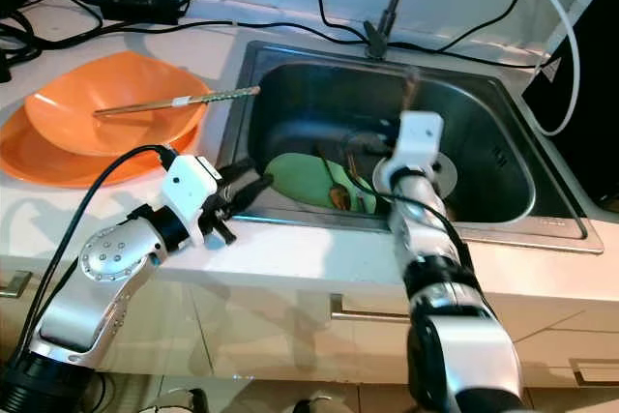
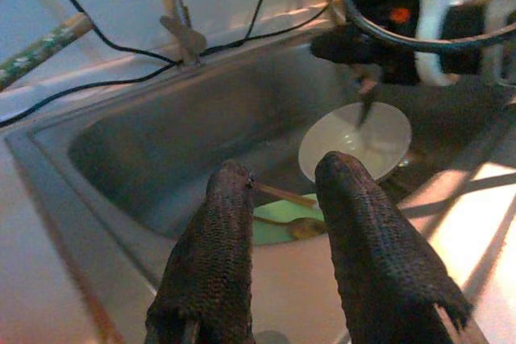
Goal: Kitchen organization
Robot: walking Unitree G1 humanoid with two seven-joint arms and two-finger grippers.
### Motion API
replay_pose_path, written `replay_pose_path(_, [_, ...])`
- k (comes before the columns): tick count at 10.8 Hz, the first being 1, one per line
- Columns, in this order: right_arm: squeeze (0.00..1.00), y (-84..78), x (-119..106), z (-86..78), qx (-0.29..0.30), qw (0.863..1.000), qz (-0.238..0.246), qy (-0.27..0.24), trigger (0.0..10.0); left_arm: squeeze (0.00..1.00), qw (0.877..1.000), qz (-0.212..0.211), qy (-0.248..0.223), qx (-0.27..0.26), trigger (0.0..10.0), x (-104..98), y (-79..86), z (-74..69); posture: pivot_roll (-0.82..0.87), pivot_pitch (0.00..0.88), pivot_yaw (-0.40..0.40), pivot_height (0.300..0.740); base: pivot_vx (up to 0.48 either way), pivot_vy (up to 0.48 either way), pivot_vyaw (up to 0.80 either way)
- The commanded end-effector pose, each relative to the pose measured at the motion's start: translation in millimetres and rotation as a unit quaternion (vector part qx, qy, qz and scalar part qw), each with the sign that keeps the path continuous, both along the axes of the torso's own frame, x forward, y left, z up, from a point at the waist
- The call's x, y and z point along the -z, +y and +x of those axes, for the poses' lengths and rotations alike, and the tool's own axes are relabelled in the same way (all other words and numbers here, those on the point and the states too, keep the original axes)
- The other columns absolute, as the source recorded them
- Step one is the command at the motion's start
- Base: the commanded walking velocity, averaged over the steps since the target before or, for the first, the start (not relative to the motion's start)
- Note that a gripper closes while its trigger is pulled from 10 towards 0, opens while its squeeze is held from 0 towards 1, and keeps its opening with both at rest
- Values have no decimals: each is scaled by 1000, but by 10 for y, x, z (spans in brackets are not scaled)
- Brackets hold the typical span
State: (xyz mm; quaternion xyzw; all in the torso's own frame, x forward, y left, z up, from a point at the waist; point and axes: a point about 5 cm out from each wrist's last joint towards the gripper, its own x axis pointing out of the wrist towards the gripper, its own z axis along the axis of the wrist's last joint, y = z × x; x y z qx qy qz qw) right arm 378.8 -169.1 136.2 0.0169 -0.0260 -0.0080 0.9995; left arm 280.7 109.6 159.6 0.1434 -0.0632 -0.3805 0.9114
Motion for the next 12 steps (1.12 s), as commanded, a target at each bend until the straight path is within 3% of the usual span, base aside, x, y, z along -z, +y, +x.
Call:
replay_pose_path(1, [0, 8, -48, 29, -6, 1000, 7, -7, 10000, 0, 999, 11, 34, 16, 10000, 124, -38, -46, 2, 70, -139, 740, 0, 0, 0])
replay_pose_path(4, [0, 110, -16, 46, -36, 999, 14, 8, 10000, 0, 999, 12, 43, 22, 10000, 137, -47, -62, 6, 60, -140, 740, 0, 0, 0])
replay_pose_path(5, [784, 133, 27, 43, -44, 999, 15, 21, 10000, 0, 999, 12, 44, 24, 10000, 140, -51, -65, 9, 57, -140, 740, 0, 0, 0])
replay_pose_path(6, [839, 158, 61, 36, -55, 998, 13, 31, 10000, 0, 999, 13, 46, 24, 10000, 143, -56, -71, 11, 56, -142, 740, 0, 0, 0])
replay_pose_path(7, [980, 182, 84, 30, -65, 997, 9, 37, 10000, 0, 998, 13, 47, 25, 10000, 144, -56, -73, 11, 57, -144, 740, 0, 0, 0])
replay_pose_path(9, [827, 190, 96, 34, -68, 997, 4, 44, 10000, 0, 998, 15, 50, 24, 10000, 149, -59, -76, 11, 58, -145, 740, 0, 0, 0])
replay_pose_path(10, [235, 192, 95, 35, -69, 997, 2, 44, 10000, 0, 998, 15, 50, 24, 10000, 151, -62, -77, 11, 58, -145, 740, 0, 0, 0])
replay_pose_path(11, [0, 197, 98, 36, -70, 996, 1, 46, 10000, 0, 998, 16, 51, 23, 10000, 154, -63, -80, 10, 61, -145, 740, 0, 0, 0])
replay_pose_path(12, [0, 191, 105, 36, -67, 997, -1, 48, 10000, 0, 998, 16, 51, 22, 10000, 157, -66, -81, 9, 63, -146, 740, 0, 0, 0])
